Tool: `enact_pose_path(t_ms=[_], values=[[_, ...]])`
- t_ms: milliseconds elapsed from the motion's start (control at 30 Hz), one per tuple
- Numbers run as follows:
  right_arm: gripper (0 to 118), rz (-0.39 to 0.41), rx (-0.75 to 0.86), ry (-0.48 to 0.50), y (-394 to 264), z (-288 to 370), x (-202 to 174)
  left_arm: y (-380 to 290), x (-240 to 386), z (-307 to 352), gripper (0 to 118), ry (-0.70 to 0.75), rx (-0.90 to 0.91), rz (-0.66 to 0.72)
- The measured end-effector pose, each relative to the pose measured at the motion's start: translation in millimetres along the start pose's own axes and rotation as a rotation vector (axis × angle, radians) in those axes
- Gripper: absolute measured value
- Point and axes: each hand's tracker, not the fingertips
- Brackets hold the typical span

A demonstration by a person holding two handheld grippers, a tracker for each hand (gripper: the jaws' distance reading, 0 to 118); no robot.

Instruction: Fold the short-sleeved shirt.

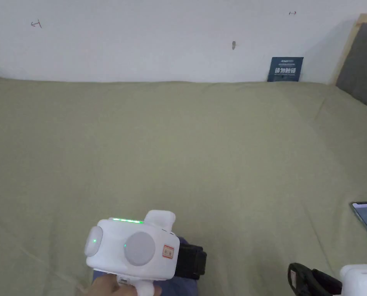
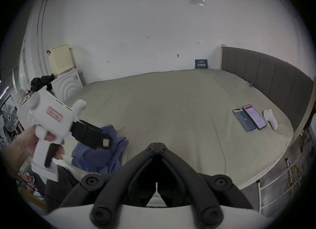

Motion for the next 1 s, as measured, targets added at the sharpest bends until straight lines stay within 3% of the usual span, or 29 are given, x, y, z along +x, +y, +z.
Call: enact_pose_path(t_ms=[100, 133, 167, 200, 233, 533, 667, 833, 1000], values=[[0, -0.006, 0.0, -0.006, 0, 1, 4, 2, -14, 23, 111, -0.084, 0.043, 0.094], [0, -0.01, -0.003, -0.006, 0, 0, 5, -1, -22, 35, 99, -0.125, 0.082, 0.112], [0, -0.015, -0.006, -0.004, -1, -2, 5, -3, -30, 47, 71, -0.164, 0.122, 0.116], [0, -0.018, -0.008, -0.003, -1, -3, 5, -4, -35, 55, 19, -0.177, 0.142, 0.119], [0, -0.022, -0.012, 0.001, -2, -4, 4, -6, -45, 58, 1, -0.185, 0.138, 0.128], [0, -0.017, -0.059, 0.029, -8, -14, -10, -39, -76, -16, 1, -0.55, -0.012, 0.33], [0, -0.012, -0.094, 0.031, -12, -20, -8, -56, -76, -56, 1, -0.471, -0.053, 0.317], [0, -0.032, -0.153, 0.067, -12, -35, -7, -60, -81, -55, 1, -0.512, -0.027, 0.327], [0, 0.013, -0.24, 0.236, 6, -71, -32, -53, -89, -3, 1, -0.495, 0.013, 0.268]])
